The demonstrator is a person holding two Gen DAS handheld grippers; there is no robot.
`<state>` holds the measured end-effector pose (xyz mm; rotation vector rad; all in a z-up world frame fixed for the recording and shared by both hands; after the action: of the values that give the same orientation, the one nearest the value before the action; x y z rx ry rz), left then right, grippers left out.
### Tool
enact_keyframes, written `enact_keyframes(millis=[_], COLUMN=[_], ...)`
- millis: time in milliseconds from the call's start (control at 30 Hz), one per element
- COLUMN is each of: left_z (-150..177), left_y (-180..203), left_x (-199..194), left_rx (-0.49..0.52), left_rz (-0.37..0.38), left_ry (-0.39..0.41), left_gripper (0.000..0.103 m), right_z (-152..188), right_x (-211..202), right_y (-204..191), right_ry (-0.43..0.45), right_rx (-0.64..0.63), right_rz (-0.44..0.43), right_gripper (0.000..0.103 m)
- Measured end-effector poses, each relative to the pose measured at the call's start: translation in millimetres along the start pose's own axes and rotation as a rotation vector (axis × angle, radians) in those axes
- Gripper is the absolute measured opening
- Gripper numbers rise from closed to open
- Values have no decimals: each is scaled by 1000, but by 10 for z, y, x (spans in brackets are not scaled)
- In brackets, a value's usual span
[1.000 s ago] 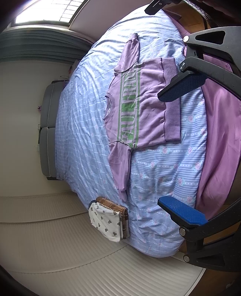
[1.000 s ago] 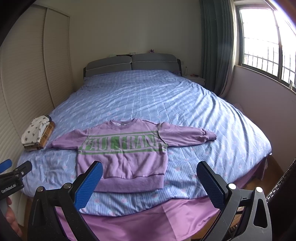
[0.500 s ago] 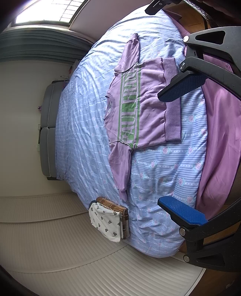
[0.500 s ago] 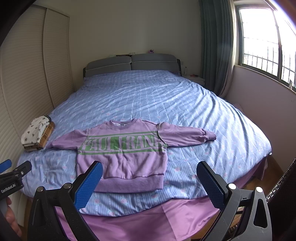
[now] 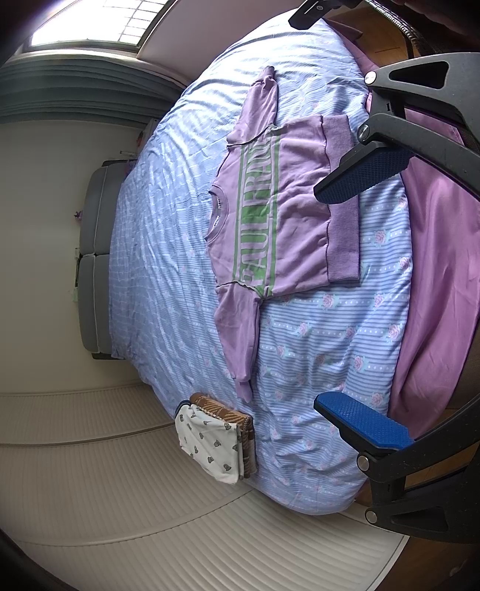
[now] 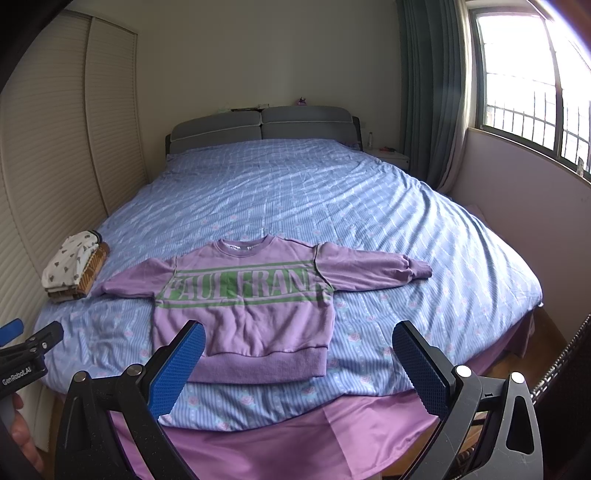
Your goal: Fold small clothes
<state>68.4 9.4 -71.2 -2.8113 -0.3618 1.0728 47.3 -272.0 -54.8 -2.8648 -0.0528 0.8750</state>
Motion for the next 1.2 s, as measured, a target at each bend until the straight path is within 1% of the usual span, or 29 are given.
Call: enact_keyframes(millis=[900, 1067, 1200], left_z=[-4, -22, -20], left_y=[2, -14, -79], left_x=[4, 18, 119], left_rx=[-1, -5, -18], left_rz=[2, -5, -12], left_ry=[0, 9, 1], left_gripper=[103, 103, 103], right_z=[-1, -20, -51], right_x=[7, 46, 132], right_y=[-7, -77, -165], right_ry=[2, 5, -2], right_rx=[1, -12, -26], right_rz=[-3, -10, -22], right_gripper=[102, 102, 102])
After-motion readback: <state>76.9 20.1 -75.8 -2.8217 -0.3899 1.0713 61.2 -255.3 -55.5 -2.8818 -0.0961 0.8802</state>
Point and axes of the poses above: each gripper's, at about its wrist camera, not at the fingertips, and x roughly the way its jaws point, y to its right, z to its underside, the point moved 10 cm from there along x, roughly the way its jaws point, and after that the axes turned 14 degrees about -z, right-handed, at the moved point
